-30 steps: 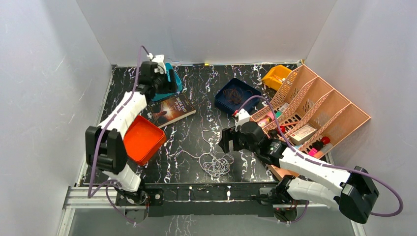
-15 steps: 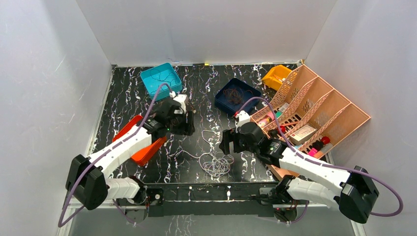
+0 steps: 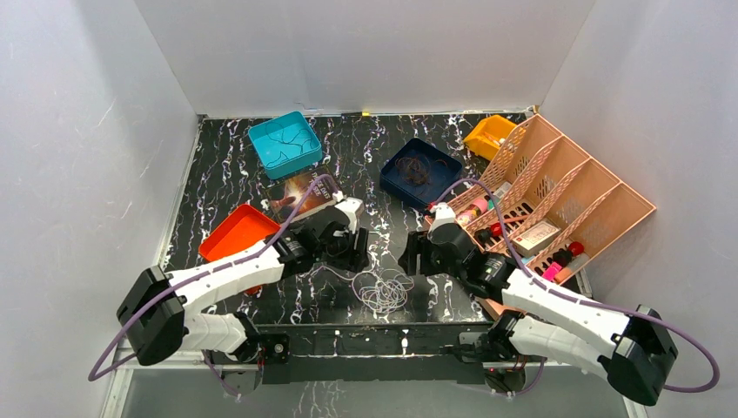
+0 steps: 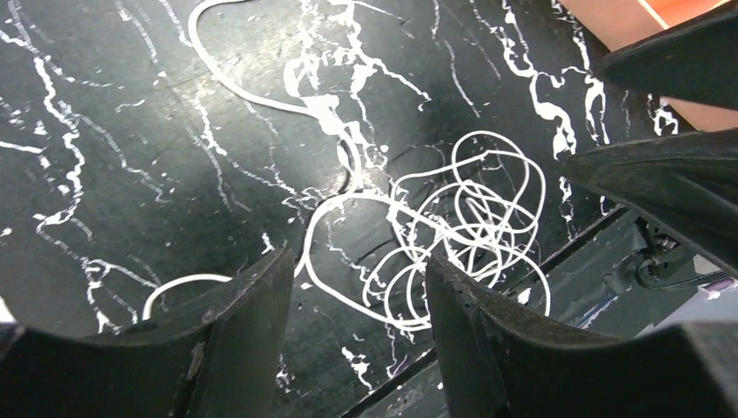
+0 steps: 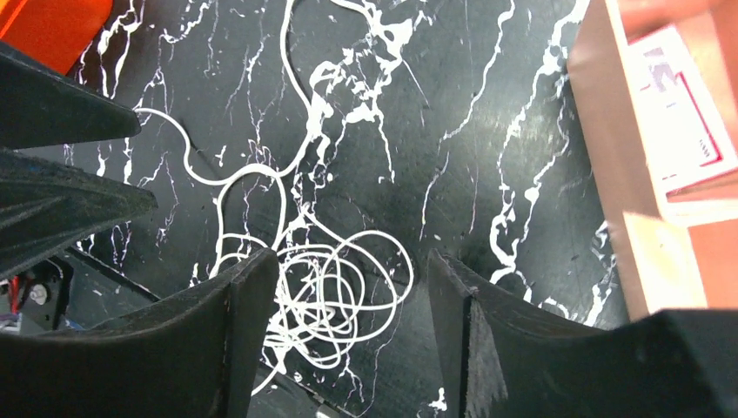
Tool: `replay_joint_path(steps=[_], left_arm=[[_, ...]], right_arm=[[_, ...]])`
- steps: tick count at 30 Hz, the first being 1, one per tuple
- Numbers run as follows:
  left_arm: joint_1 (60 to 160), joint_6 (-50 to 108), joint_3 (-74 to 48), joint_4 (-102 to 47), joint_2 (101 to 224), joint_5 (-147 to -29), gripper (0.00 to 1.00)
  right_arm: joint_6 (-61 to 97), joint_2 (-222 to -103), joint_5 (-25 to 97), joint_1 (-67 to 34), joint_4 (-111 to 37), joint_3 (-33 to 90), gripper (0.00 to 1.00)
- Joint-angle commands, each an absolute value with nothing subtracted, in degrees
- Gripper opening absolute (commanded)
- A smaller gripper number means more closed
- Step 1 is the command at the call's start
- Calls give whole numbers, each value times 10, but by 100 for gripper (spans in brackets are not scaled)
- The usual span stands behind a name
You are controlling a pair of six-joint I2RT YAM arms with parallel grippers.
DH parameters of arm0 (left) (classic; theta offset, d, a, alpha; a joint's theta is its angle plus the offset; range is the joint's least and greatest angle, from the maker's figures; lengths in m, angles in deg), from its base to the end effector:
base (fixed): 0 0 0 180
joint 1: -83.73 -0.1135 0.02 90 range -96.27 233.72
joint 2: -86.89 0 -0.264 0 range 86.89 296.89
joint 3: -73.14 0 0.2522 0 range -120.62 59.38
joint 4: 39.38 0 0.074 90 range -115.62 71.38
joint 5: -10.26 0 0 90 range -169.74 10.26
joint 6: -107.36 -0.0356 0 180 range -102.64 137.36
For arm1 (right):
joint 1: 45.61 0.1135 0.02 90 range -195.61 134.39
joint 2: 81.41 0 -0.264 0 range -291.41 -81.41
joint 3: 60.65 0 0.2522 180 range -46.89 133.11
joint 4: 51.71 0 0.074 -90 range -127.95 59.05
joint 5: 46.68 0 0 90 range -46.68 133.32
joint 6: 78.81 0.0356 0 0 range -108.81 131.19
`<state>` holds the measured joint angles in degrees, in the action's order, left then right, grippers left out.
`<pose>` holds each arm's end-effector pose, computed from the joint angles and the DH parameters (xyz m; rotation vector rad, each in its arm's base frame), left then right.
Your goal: Untangle the cables
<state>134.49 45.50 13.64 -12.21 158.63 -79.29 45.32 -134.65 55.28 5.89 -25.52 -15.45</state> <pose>0.1700 -0.2077 0.2412 0.4590 2.3172 -0.7022 0.1313 0.1533 0.2285 -0.2136 2.2131 0.6278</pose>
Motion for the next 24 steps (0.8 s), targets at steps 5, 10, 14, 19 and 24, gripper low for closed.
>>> replay_joint_path(steps=[5, 10, 14, 19, 24], left_arm=[[1384, 458, 141, -208, 1625, -801, 53], [1386, 412, 120, -253, 1667, -835, 46], [1386, 356, 106, -283, 1697, -857, 47], [1386, 277, 71, -278, 1756, -900, 49], [1385, 242, 64, -288, 1766, -914, 53]], right_arm=[[521, -1319, 547, 62, -250, -194, 68], [528, -1288, 548, 62, -250, -208, 68], [530, -1265, 544, 61, -235, -216, 69], [534, -1243, 542, 62, -223, -224, 71], [533, -1238, 542, 62, -217, -224, 72]])
